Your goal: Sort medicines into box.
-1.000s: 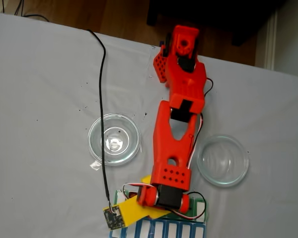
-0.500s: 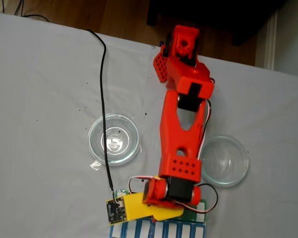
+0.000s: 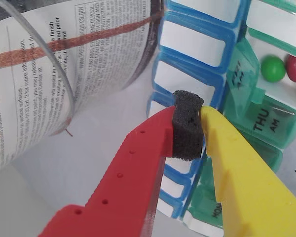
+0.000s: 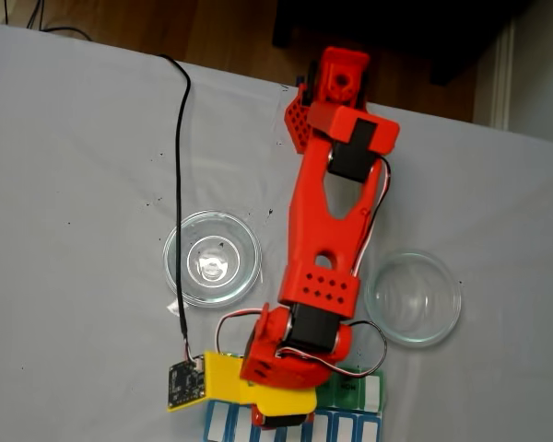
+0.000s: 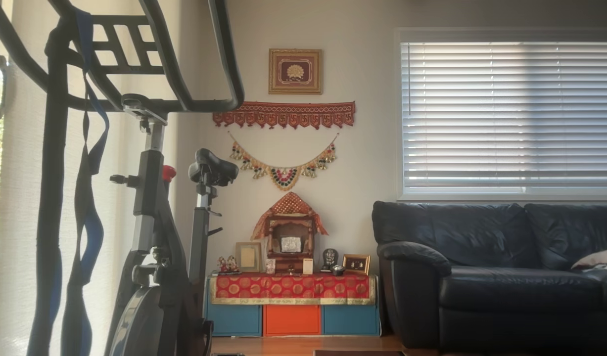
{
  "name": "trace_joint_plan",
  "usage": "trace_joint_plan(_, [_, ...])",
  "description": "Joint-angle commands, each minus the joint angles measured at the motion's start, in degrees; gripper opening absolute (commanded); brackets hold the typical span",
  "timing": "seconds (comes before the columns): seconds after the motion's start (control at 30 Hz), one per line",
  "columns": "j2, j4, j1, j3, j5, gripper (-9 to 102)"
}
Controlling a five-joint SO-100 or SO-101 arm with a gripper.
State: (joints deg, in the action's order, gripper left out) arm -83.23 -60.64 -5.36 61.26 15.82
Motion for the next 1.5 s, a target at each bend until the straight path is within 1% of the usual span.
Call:
trace_joint_plan(0.0, [-5.1,2.5,-0.4,-0.5,1.8,1])
trace_joint_plan(0.33, [-3.6,3.3,-0.1,0.3,5.8,1])
trace_joint_plan(0.67, [0.0,-0.1,0.8,-1.0,12.0,1])
trace_joint_plan(0.77, [1.1,-3.0,0.7,-3.1,12.5,1])
trace_joint_plan(1.17, [3.7,-8.5,0.5,-6.7,13.9,1])
trace_joint_plan(1.47, [4.4,-9.2,-0.3,-8.0,13.4,1])
